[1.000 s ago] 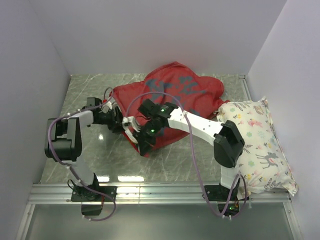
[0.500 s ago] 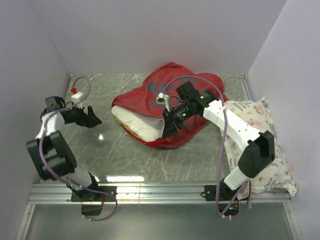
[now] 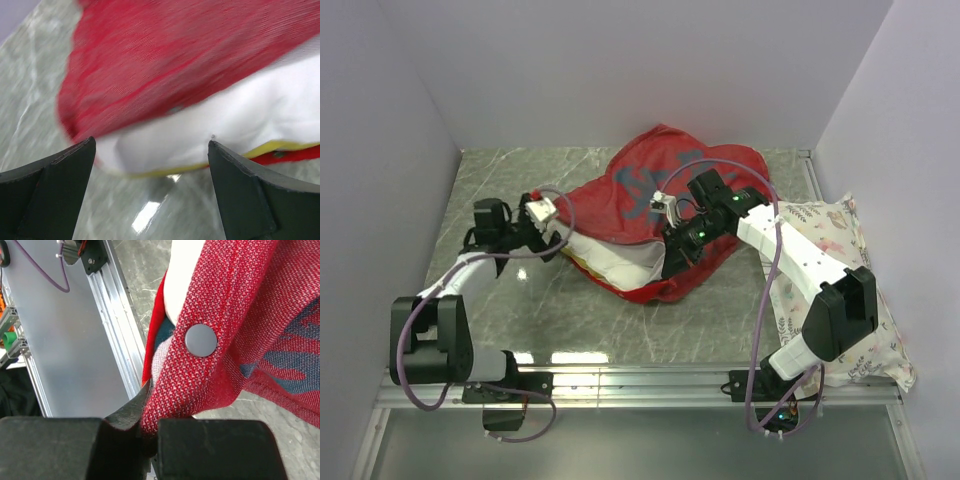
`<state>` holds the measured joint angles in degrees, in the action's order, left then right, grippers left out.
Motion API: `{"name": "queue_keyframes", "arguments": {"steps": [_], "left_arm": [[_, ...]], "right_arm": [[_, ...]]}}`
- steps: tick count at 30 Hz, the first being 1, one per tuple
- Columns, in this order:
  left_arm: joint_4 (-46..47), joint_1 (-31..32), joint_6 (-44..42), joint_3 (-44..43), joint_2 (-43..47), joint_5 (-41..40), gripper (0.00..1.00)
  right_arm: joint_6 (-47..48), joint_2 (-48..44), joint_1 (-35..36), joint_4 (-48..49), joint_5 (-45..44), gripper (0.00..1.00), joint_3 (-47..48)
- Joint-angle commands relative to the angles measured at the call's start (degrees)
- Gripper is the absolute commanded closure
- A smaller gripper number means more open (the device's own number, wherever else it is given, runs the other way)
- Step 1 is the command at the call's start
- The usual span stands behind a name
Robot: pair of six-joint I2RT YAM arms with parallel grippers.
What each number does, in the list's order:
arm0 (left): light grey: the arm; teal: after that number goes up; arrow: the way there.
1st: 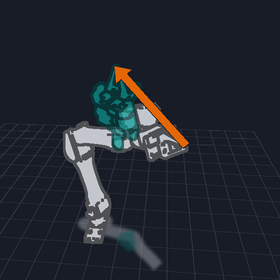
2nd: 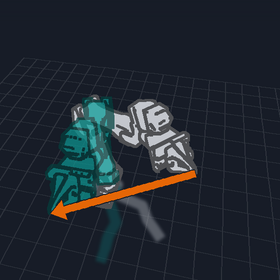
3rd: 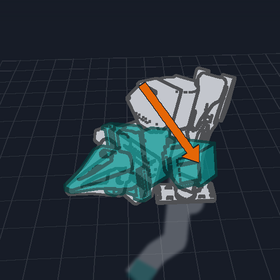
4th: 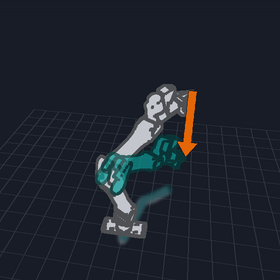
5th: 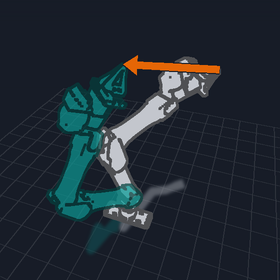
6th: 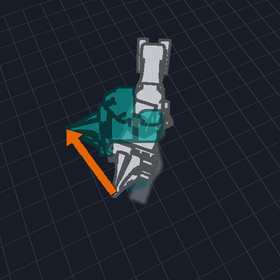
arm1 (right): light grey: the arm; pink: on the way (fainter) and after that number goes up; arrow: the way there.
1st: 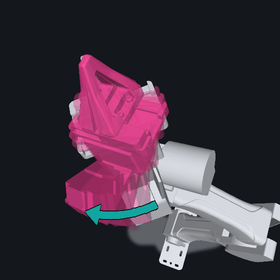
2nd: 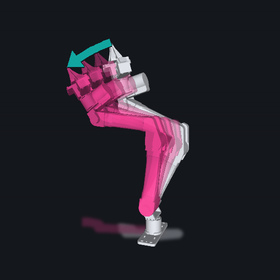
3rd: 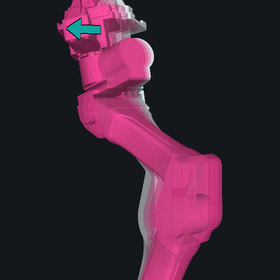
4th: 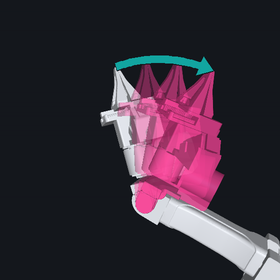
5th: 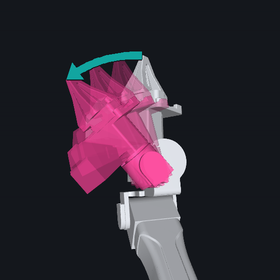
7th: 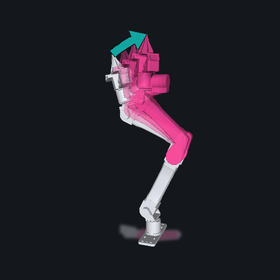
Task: Put the pillow into the pillowcase
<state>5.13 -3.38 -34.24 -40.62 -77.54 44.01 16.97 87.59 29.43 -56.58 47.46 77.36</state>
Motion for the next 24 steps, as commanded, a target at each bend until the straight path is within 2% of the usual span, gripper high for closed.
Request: {"name": "queue_keyframes", "arguments": {"steps": [1, 2, 4, 9, 13, 17, 21, 22, 24], "left_arm": [[12.1, 7.4, -1.5, 3.0, 2.8, -2.9, 0.01], [16.5, 8.8, -0.7, 3.5, 2.4, -7.2, 0.01], [19.6, 12.1, 1.7, 3.4, 1.3, -11.9, 0.01], [25.0, 14.0, 4.6, 1.0, -3.6, -22.5, 0.01], [22.1, 13.1, 3.2, -4.4, -11.2, -30.4, 0.04], [21.6, 7.7, 1.3, -7.8, -19.8, -32.1, 0.08], [20.0, 3.7, 2.5, -12.6, -23.7, -32.3, 0.14], [19.3, 3.6, 2.3, -13.4, -24.2, -32.4, 0.16], [16.5, 3.6, 2.5, -15.6, -24.7, -32.8, 0.27]], "right_arm": [[0.2, -2.7, -0.1, 0.6, 1.1, 1.0, 1.1], [0.3, -2.8, -0.2, 0.4, 1.3, 1.0, 1.1], [0.4, -3.0, -0.1, 0.1, 1.7, 1.0, 0.9], [0.9, -3.7, -0.3, -0.2, 2.8, 1.0, 0.1], [1.4, -4.5, -2.8, -1.3, 4.8, 1.0, 1.2], [1.6, -5.4, -7.7, -2.3, 6.7, 1.0, 2.4], [2.2, -7.2, -10.0, -3.0, 7.2, 1.0, 3.1], [2.1, -7.8, -10.2, -2.9, 7.2, 1.0, 2.6], [1.9, -8.3, -10.8, -2.8, 7.5, 1.0, 2.0]]}}
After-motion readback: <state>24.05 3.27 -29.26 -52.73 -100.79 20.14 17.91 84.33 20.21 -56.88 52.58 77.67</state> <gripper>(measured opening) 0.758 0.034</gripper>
